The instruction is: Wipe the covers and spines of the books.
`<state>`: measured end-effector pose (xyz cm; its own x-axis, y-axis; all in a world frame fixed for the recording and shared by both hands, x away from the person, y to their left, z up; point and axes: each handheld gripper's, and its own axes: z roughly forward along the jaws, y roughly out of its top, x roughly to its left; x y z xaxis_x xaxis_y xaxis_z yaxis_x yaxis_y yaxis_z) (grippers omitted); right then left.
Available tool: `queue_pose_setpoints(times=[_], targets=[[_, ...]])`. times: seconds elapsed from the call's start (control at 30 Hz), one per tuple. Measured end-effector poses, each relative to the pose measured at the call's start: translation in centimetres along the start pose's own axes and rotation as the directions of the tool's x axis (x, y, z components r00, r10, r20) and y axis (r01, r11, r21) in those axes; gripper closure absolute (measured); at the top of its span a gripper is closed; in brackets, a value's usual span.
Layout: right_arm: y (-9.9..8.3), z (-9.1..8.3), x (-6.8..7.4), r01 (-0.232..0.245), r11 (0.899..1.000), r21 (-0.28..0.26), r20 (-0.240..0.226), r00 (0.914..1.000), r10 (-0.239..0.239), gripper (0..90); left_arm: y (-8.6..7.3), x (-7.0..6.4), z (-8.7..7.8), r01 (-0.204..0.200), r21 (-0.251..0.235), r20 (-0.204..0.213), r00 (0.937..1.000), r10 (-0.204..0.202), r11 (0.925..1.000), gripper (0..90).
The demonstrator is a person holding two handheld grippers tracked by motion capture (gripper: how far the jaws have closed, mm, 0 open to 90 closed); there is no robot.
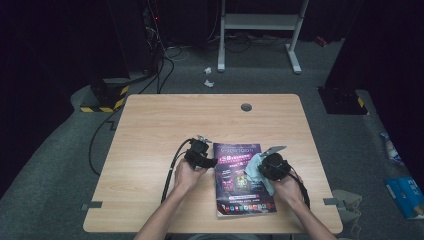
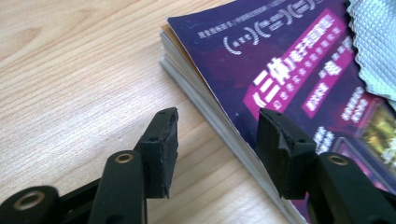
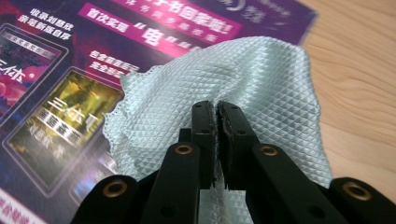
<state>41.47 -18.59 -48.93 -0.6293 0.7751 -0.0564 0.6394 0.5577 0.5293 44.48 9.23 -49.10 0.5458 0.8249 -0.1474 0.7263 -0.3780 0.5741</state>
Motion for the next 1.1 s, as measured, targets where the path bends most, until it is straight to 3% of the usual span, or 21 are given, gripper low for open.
queue_pose_setpoints(times=[0.03,0.1,0.17,0.27,0.33,0.4,0.53,0.57,0.67,0.73,0.83,0.97,1.1], targets=[[0.4,0.2,0.5,0.004,1.0,-0.005,-0.022,0.9998,-0.004,84.8,-0.1,0.3,0.3,0.022,0.004,0.016,0.9996,-0.022,0.9998,45.9],[0.6,0.3,0.8,0.013,1.0,-0.006,-0.023,0.9997,-0.013,84.8,0.0,0.5,0.3,0.02,0.003,0.017,0.9996,-0.02,0.9998,45.7],[1.4,0.8,2.3,0.057,0.998,-0.004,-0.04,0.9975,-0.057,84.8,-0.1,0.5,0.4,0.017,0.003,0.019,0.9997,-0.017,0.9998,45.5],[1.9,1.1,3.0,0.075,0.997,-0.009,-0.058,0.9955,-0.075,84.8,-0.1,0.7,0.6,0.028,0.008,0.027,0.9992,-0.028,0.9996,43.9],[2.9,1.7,4.8,0.108,0.994,-0.018,-0.09,0.9899,-0.109,84.8,-0.2,1.0,0.8,0.035,0.016,0.037,0.9987,-0.036,0.9992,42.8],[3.3,1.9,5.5,0.134,0.991,-0.014,-0.088,0.987,-0.135,84.8,-0.2,1.1,0.9,0.036,0.015,0.039,0.9986,-0.036,0.9992,42.5],[3.3,1.9,5.0,0.122,0.993,-0.007,-0.093,0.9882,-0.122,84.8,-0.2,1.1,0.9,0.027,0.015,0.041,0.9988,-0.028,0.9995,42.2],[3.1,1.7,4.2,0.091,0.996,0.002,-0.075,0.9931,-0.091,84.8,-0.2,1.1,0.9,0.025,0.014,0.042,0.9988,-0.026,0.9996,42.1],[2.7,1.5,2.9,0.058,0.998,0.011,-0.063,0.9964,-0.057,84.8,-0.2,1.0,0.9,0.017,0.013,0.037,0.9991,-0.017,0.9998,42.2],[2.7,1.5,3.3,0.083,0.996,0.013,-0.046,0.9956,-0.082,84.8,-0.2,1.1,0.9,0.016,0.014,0.038,0.9991,-0.017,0.9998,42.2],[3.3,1.7,4.7,0.112,0.994,0.019,-0.081,0.9906,-0.11,84.8,-0.2,1.1,1.0,0.015,0.013,0.041,0.999,-0.015,0.9998,42.2],[4.6,2.4,7.2,0.186,0.982,0.002,-0.126,0.9748,-0.185,84.8,-0.2,1.1,1.0,0.015,0.012,0.042,0.999,-0.015,0.9998,42.2],[5.7,3.0,9.5,0.217,0.976,-0.016,-0.162,0.9627,-0.217,84.7,-0.2,1.1,1.0,0.011,0.013,0.041,0.9991,-0.011,0.9999,42.2]])
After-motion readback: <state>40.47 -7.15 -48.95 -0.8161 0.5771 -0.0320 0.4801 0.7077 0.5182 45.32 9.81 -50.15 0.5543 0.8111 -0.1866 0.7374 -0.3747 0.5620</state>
